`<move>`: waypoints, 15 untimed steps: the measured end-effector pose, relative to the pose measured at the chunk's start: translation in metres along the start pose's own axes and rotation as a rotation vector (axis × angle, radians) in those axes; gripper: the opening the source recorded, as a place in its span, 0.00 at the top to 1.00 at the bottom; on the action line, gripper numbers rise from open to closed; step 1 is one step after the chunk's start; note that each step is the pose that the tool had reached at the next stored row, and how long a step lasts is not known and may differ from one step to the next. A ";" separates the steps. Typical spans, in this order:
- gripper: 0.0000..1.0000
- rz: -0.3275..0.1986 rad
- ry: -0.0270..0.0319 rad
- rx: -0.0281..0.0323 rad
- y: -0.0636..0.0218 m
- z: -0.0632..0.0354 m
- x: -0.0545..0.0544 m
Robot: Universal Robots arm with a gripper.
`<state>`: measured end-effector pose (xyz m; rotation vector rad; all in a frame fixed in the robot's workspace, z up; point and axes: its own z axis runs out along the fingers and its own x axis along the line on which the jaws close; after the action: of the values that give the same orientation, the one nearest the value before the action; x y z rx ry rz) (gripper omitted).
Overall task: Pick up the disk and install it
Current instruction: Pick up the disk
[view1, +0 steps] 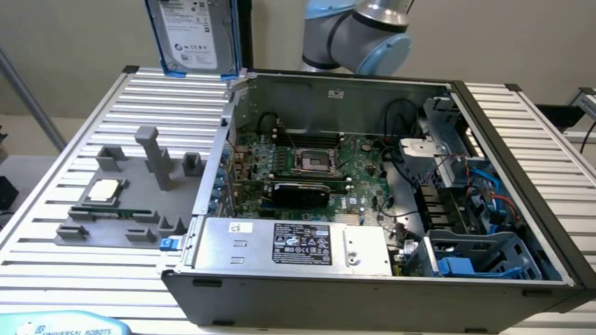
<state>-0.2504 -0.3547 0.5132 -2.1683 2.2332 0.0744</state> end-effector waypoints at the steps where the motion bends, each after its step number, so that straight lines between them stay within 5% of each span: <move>1: 0.67 0.000 0.0000 -0.0003 -0.0046 -0.0003 0.002; 15: 0.67 0.000 0.0001 -0.0024 -0.0689 -0.0025 0.024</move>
<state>-0.1823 -0.3808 0.5134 -2.1695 2.2344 0.0771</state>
